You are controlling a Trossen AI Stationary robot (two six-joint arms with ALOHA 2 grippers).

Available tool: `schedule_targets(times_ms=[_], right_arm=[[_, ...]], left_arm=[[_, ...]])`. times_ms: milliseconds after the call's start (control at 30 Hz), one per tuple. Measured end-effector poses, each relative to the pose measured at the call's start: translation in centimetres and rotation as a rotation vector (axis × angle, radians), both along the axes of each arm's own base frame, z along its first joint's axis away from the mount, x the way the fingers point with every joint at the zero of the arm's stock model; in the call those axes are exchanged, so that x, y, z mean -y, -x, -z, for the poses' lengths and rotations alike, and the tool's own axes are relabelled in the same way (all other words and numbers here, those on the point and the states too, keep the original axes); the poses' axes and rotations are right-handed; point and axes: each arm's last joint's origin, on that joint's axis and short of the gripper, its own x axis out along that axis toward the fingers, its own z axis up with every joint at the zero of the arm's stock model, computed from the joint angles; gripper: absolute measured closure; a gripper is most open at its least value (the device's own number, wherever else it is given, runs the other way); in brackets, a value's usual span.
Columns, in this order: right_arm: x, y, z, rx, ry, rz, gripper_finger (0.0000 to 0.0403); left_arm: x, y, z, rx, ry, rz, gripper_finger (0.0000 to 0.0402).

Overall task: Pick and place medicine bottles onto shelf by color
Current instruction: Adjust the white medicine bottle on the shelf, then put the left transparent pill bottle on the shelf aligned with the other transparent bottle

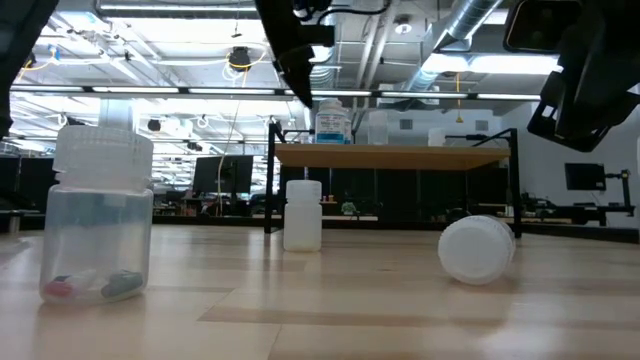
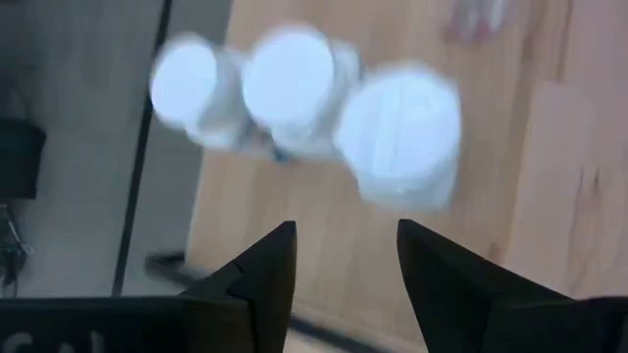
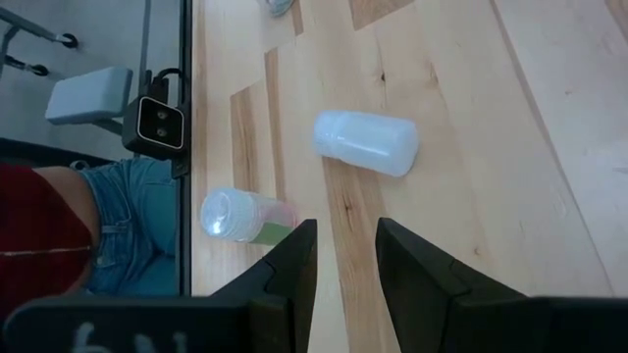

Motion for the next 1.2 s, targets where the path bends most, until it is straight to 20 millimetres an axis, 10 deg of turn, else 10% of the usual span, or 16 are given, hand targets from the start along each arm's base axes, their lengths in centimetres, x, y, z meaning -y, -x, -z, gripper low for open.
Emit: schedule_targets(times_ms=[633, 1200], right_arm=[[0.1, 0.1, 0.1, -0.018, 0.01, 0.0, 0.0272], [4.3, -1.7, 0.1, 0.002, 0.058, 0.173, 0.0271]], left_arm=[[-0.1, -0.8, 0.3, -0.035, -0.013, 0.014, 0.0237], [6.0, 1.2, -2.5, -0.188, 0.288, 0.079, 0.0237]])
